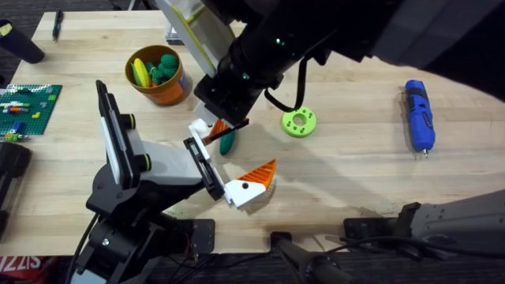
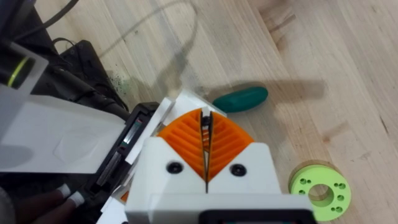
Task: Pick up the gripper from the table and insert it into the empty holder that is missing its gripper. Then pick up a screw, insert it into the mounting hole, and use the screwdriver to tighten it. Finally, clean up the table by picking up the vegetable and placing it into the bucket.
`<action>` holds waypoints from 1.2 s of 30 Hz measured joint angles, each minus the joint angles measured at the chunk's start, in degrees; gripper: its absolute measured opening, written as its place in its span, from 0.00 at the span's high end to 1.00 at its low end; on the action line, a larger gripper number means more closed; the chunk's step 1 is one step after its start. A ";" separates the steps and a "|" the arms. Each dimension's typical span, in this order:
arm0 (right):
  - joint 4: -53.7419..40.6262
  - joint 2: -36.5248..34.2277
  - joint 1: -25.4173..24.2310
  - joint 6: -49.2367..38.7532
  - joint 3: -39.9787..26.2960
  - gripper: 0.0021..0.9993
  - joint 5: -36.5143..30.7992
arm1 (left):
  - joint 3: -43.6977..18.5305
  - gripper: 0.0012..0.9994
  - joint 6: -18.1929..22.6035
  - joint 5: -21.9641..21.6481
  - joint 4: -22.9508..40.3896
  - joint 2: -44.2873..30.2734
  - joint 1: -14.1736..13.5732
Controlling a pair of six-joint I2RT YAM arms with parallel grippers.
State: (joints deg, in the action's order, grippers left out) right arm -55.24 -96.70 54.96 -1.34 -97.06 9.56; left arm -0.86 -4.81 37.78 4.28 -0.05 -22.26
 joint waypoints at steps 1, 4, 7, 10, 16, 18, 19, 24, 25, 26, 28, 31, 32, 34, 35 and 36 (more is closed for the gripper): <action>0.10 -0.04 0.00 0.00 -0.03 0.99 -0.03 | 0.00 0.02 -0.12 0.07 -0.01 0.00 0.00; -0.14 -0.02 0.00 0.01 -0.03 0.99 -0.07 | 0.00 0.02 -0.41 0.11 -0.01 0.02 0.00; -0.46 0.19 -0.02 -0.12 -0.06 0.99 -0.15 | 0.00 0.02 -0.61 0.13 -0.01 0.00 0.00; -0.77 1.45 -0.02 -0.71 -0.06 0.99 -1.21 | 0.00 0.02 -0.57 0.10 -0.03 0.00 0.00; -2.04 6.18 -0.02 -1.72 -0.14 0.99 -3.11 | 0.00 0.02 -0.57 0.09 -0.04 0.00 0.00; -2.17 6.88 -0.02 -1.68 -0.37 0.99 -3.08 | 0.00 0.02 -0.57 0.09 -0.05 0.01 0.00; -2.01 6.96 -0.02 -1.67 -0.41 0.99 -2.84 | 0.00 0.02 -0.57 0.09 -0.04 0.01 0.00; 1.31 6.75 -0.02 -0.82 0.58 0.99 -0.57 | 0.00 0.02 -0.57 0.09 -0.04 0.00 0.00; 2.01 6.75 -0.02 -0.43 1.28 0.99 -0.30 | 0.00 0.02 -0.57 0.09 -0.04 0.00 0.00; 2.61 6.75 -0.02 0.00 2.17 0.99 -0.10 | 0.00 0.02 -0.57 0.09 -0.05 0.00 0.00; 3.47 6.70 -0.02 0.89 4.03 0.99 0.21 | 0.00 0.02 -0.57 0.09 -0.05 0.00 0.00; 4.32 6.63 -0.02 1.90 5.94 0.99 0.56 | 0.00 0.02 -0.57 0.09 -0.05 0.01 0.00; 4.44 6.59 -0.02 2.21 6.17 0.99 0.65 | 0.00 0.02 -0.57 0.09 -0.04 0.01 0.00; 4.77 6.59 -0.02 2.58 6.28 0.99 0.81 | 0.00 0.02 -0.57 0.09 -0.05 0.01 0.00; 5.01 6.59 -0.02 2.75 6.28 0.99 0.83 | 0.00 0.02 -0.57 0.09 -0.05 0.00 0.00; 5.27 6.58 -0.02 2.85 6.30 0.99 0.83 | 0.00 0.02 -0.57 0.09 -0.05 0.00 0.00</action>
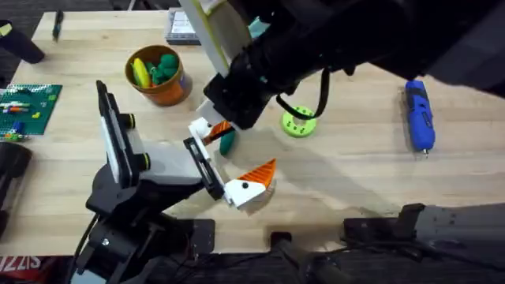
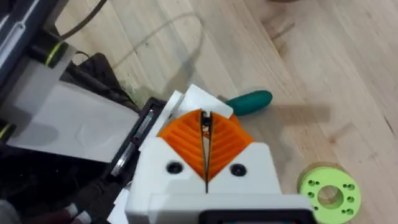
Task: Pick up the gripper from the table and insert it into the empty holder that is missing its gripper. Then pick up a screw, insert it into the mounting hole, and use the screwdriver to tighten it. Finally, clean up the table by picking up the vegetable and placing it into the bucket.
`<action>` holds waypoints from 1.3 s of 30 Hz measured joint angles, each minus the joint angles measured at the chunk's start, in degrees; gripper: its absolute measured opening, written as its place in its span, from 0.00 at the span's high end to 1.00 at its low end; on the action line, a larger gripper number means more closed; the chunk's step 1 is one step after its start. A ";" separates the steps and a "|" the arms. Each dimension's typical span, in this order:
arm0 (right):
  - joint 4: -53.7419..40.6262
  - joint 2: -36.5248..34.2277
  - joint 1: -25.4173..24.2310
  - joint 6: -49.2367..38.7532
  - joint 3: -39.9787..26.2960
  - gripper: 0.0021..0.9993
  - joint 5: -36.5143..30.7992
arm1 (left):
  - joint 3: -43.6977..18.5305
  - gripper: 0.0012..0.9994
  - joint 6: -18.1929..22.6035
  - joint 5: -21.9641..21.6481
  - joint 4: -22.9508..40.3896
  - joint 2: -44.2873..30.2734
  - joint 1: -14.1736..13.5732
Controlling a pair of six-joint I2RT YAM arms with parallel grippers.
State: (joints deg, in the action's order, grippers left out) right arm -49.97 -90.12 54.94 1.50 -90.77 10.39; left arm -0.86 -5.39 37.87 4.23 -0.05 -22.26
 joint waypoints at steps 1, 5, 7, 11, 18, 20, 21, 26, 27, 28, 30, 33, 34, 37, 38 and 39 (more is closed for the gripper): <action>0.33 0.00 0.00 0.06 0.03 0.99 0.03 | 0.00 0.02 0.00 0.00 0.00 0.00 0.00; 3.55 0.01 0.00 0.25 1.23 0.99 1.77 | 0.00 0.02 0.00 0.00 0.01 0.00 0.00; 3.71 0.01 0.00 0.26 1.79 0.99 2.00 | 0.00 0.02 0.00 0.00 0.00 0.00 0.00; 3.71 0.00 0.00 0.26 2.78 0.99 2.23 | 0.00 0.02 0.00 0.00 0.00 0.01 0.00; 4.17 0.00 0.00 0.26 3.53 0.99 2.59 | 0.00 0.02 0.00 0.00 0.00 0.00 0.00; 4.83 0.00 0.00 0.26 4.09 0.99 2.58 | 0.00 0.02 0.00 0.00 0.00 0.00 0.00; 4.93 0.00 0.00 0.25 4.30 0.99 2.55 | 0.00 0.02 0.00 0.00 0.01 0.00 0.00; 4.98 0.01 0.00 0.26 4.60 0.99 2.26 | 0.00 0.02 0.00 0.00 0.02 0.00 0.00; 4.97 0.01 0.00 0.25 4.60 0.99 2.18 | 0.00 0.02 0.00 0.00 0.01 0.00 0.00; 4.96 0.01 0.00 0.24 4.60 0.99 2.10 | 0.00 0.02 0.00 0.00 0.00 0.00 0.00; 4.96 0.01 0.00 0.24 4.60 0.99 1.94 | 0.00 0.02 0.00 0.00 0.00 0.01 0.00; 5.06 0.00 0.00 0.24 4.73 0.99 1.87 | 0.00 0.02 0.00 0.00 0.00 0.01 0.00; 5.24 0.00 0.00 0.24 4.91 0.99 1.86 | 0.00 0.02 0.00 0.00 0.01 0.01 0.00; 6.14 0.00 0.00 0.26 6.06 0.99 1.85 | 0.00 0.02 0.00 0.00 0.00 0.00 0.00; 6.31 0.01 0.00 0.26 6.52 0.99 1.88 | 0.00 0.02 0.00 0.00 0.00 0.00 0.00; 6.46 0.01 0.00 0.26 6.88 0.99 1.91 | 0.00 0.02 -0.08 -0.04 0.02 0.00 0.00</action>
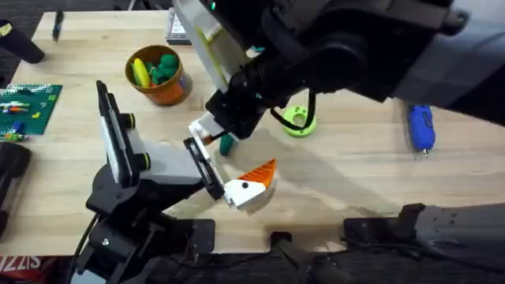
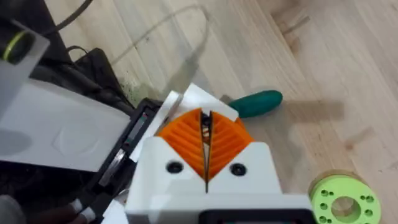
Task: Pick up the gripper from the table and insert it into the empty holder that is missing its gripper. Then pick up a screw, insert it into the mounting hole, and use the screwdriver to tighten it. Finally, clean up the table by picking up the vegetable and placing it into the bucket.
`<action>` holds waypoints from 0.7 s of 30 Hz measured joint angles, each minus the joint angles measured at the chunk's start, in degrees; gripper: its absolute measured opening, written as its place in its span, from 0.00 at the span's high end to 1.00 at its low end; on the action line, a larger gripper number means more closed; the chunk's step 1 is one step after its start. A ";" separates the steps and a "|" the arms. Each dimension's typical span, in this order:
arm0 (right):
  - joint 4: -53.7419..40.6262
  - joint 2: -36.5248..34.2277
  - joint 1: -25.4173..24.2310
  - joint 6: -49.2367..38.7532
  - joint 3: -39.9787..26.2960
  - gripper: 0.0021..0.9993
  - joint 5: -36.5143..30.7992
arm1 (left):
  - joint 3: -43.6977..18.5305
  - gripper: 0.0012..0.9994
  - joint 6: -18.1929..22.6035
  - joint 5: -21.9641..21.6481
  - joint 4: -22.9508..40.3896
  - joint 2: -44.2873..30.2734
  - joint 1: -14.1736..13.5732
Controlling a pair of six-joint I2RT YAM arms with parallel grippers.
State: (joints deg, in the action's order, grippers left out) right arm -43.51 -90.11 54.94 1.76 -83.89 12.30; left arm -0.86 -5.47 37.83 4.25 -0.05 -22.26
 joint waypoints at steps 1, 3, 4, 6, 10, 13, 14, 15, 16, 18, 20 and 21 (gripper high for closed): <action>0.14 0.00 0.00 0.00 0.15 0.99 0.02 | 0.00 0.02 -0.12 -0.08 0.02 0.00 0.01; 0.27 0.00 0.00 0.00 0.19 0.99 0.02 | 0.00 0.02 -0.16 -0.13 0.00 0.00 0.01; 0.27 0.00 0.00 0.00 0.19 0.99 0.01 | 0.00 0.02 -0.16 -0.13 0.00 0.00 0.01; 0.27 -0.01 0.00 0.00 0.19 0.99 0.03 | 0.00 0.02 -0.16 -0.13 0.00 0.00 0.00; 0.27 0.00 0.00 0.00 0.21 0.99 0.02 | 0.00 0.02 -0.17 -0.13 0.00 0.00 0.01; 0.33 0.00 0.00 0.08 0.21 0.97 0.04 | 0.00 0.02 -0.16 -0.16 0.00 0.00 0.02; 0.35 0.00 0.00 0.16 0.21 0.93 0.04 | 0.00 0.02 -0.16 -0.18 0.00 0.00 0.02; 0.41 0.00 0.00 0.26 0.21 0.88 0.01 | 0.00 0.02 -0.16 -0.25 0.00 0.00 0.02; 0.44 0.00 0.00 0.43 0.21 0.83 0.03 | 0.00 0.02 -0.16 -0.33 0.01 0.00 0.02; 0.49 0.00 0.00 0.63 0.21 0.68 0.09 | 0.00 0.02 -0.16 -0.35 0.00 0.00 0.02; 0.69 0.02 -0.06 0.74 0.21 0.49 0.07 | 0.00 0.02 -0.15 -0.29 -0.01 0.00 0.00; 0.68 0.12 -0.20 0.82 0.21 0.38 0.00 | 0.00 0.02 -0.14 -0.32 -0.02 0.00 0.00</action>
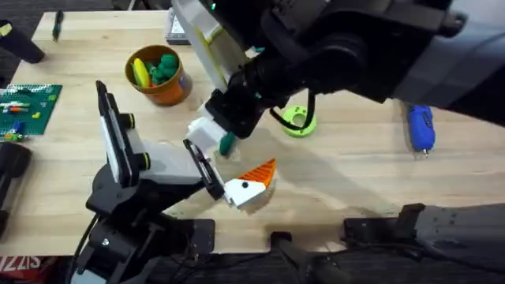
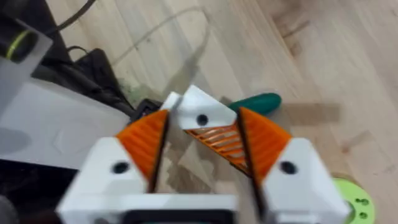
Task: Pick up the gripper from the table and insert it into the empty holder that is missing its gripper. Then pick up a screw, insert it into the mounting hole, and use the screwdriver to tighten it. Finally, clean up the table by picking up the vegetable and placing it into the bucket.
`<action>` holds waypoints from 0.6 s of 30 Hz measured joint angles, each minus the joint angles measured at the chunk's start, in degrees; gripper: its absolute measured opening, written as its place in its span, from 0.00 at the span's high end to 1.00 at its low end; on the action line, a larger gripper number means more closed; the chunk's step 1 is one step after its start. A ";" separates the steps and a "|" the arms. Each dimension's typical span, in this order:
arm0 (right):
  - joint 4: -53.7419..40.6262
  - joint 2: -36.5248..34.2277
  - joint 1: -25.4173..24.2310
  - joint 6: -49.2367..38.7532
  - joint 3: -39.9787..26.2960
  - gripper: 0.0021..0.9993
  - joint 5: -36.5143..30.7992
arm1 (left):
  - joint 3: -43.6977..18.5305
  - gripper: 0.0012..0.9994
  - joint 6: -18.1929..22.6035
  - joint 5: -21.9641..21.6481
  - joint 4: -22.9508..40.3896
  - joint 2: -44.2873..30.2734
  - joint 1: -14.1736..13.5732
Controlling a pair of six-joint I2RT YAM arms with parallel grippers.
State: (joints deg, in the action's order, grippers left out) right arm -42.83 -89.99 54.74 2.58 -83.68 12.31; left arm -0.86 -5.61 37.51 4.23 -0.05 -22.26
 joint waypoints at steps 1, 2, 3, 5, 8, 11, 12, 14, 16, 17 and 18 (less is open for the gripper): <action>-0.08 0.20 -0.25 -0.07 0.00 0.24 -0.15 | 0.00 0.02 0.00 -0.02 0.00 0.00 0.01; -0.16 0.60 -0.71 -0.08 0.01 0.12 -0.22 | 0.00 0.02 0.00 -0.01 0.00 0.00 0.02; -0.20 1.17 -1.25 -0.14 0.02 0.03 -0.21 | 0.00 0.02 0.00 0.03 0.00 0.00 0.01; -0.40 2.64 -2.26 -0.03 0.02 0.01 -0.24 | 0.00 0.02 0.02 0.03 0.00 0.00 0.00; -1.15 5.82 -4.01 -0.01 0.02 0.01 -0.23 | 0.00 0.02 0.02 0.03 0.00 0.00 0.00; -2.62 8.89 -5.75 -0.01 0.02 0.01 -0.23 | 0.00 0.02 0.00 0.04 0.00 0.00 0.00; -3.39 9.82 -6.35 -0.01 0.02 0.01 -0.23 | 0.00 0.02 0.01 0.04 0.00 0.00 0.00; -4.91 11.38 -7.41 -0.01 0.02 0.01 -0.23 | 0.00 0.02 0.01 0.03 0.00 0.00 0.00; -5.95 12.38 -8.21 -0.01 0.02 0.01 -0.23 | 0.00 0.02 0.01 0.03 0.00 0.00 0.00; -6.38 12.67 -8.52 -0.01 0.02 0.01 -0.23 | 0.00 0.02 0.02 0.03 0.00 0.00 0.00; -6.78 12.84 -8.80 -0.01 0.02 0.01 -0.23 | 0.00 0.02 0.02 0.03 0.00 0.00 0.00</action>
State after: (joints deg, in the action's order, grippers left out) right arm -49.60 -77.15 45.94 2.57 -83.66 12.08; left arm -0.86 -5.59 37.54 4.23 -0.05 -22.26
